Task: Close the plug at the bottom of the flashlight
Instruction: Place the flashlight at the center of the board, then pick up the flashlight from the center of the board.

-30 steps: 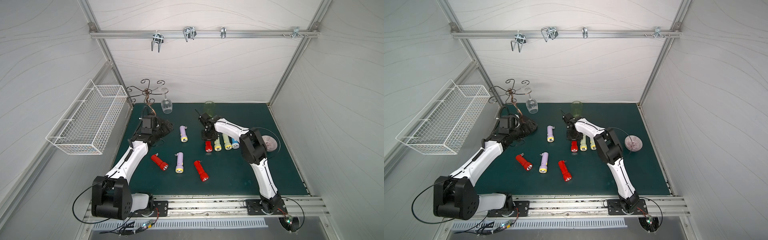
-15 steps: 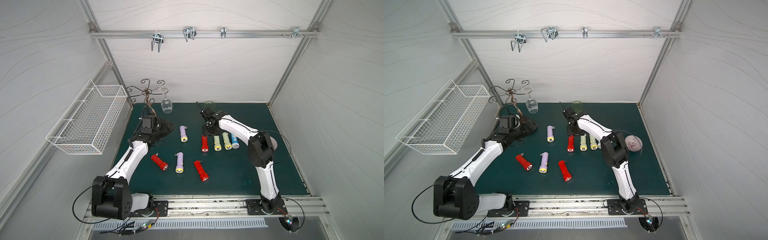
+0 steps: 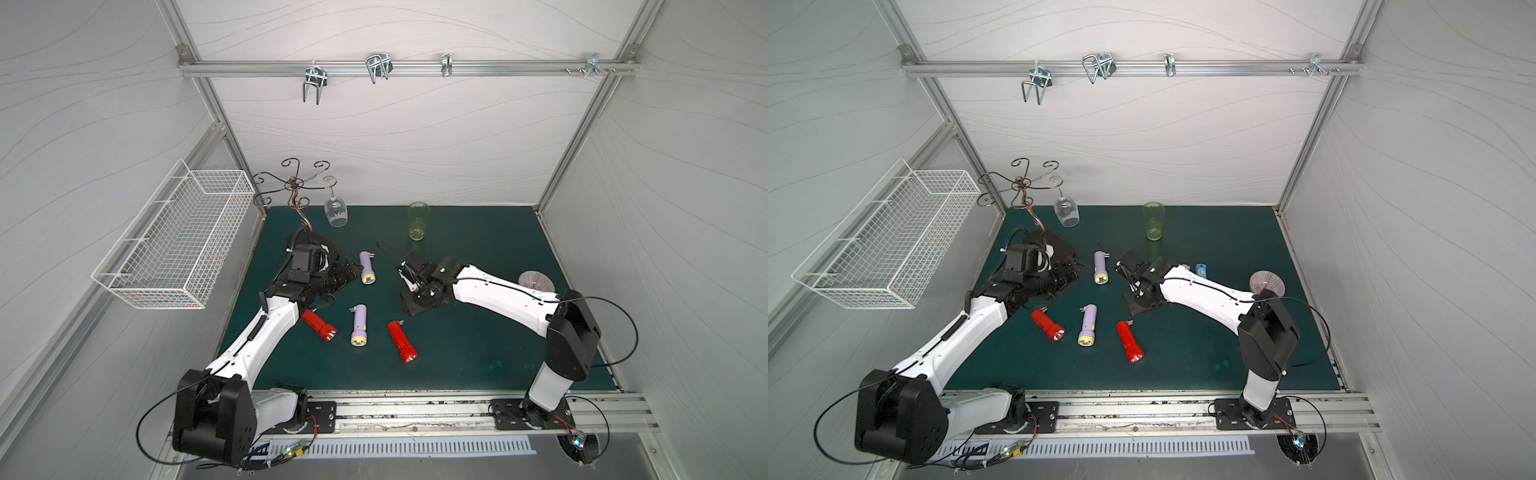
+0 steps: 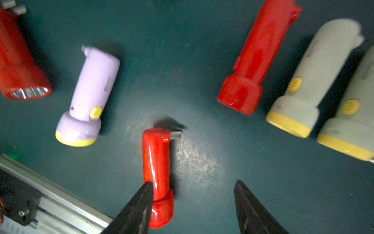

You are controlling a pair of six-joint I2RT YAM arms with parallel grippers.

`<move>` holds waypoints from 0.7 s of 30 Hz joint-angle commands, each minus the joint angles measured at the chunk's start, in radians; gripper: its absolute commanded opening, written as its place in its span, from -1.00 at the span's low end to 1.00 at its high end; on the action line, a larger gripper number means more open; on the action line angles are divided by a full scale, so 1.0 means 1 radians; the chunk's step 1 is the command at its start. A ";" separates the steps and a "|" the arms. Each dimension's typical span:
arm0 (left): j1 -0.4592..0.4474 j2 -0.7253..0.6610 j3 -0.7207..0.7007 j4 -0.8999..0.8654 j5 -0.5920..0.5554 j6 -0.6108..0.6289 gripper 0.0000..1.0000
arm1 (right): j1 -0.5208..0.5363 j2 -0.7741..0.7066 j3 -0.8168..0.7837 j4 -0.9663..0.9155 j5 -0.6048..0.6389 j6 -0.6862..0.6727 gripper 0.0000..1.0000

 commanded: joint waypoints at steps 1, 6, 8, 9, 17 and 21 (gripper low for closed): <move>0.006 -0.071 -0.037 -0.020 0.052 0.005 0.99 | 0.065 -0.001 -0.013 0.023 -0.013 0.005 0.30; 0.034 -0.127 -0.096 -0.040 0.033 0.066 0.99 | 0.125 0.079 0.015 0.017 0.030 0.030 0.31; 0.057 -0.131 -0.120 -0.055 0.018 0.072 0.99 | 0.139 0.118 0.033 0.013 0.053 0.038 0.30; 0.082 -0.131 -0.135 -0.033 0.051 0.050 0.99 | 0.143 0.131 0.036 0.015 0.064 0.042 0.31; 0.225 -0.108 -0.225 0.131 0.165 -0.070 0.99 | 0.164 0.211 0.042 0.045 0.090 0.053 0.26; 0.247 -0.115 -0.207 0.127 0.178 -0.062 0.99 | 0.164 0.255 0.055 0.044 0.077 0.052 0.23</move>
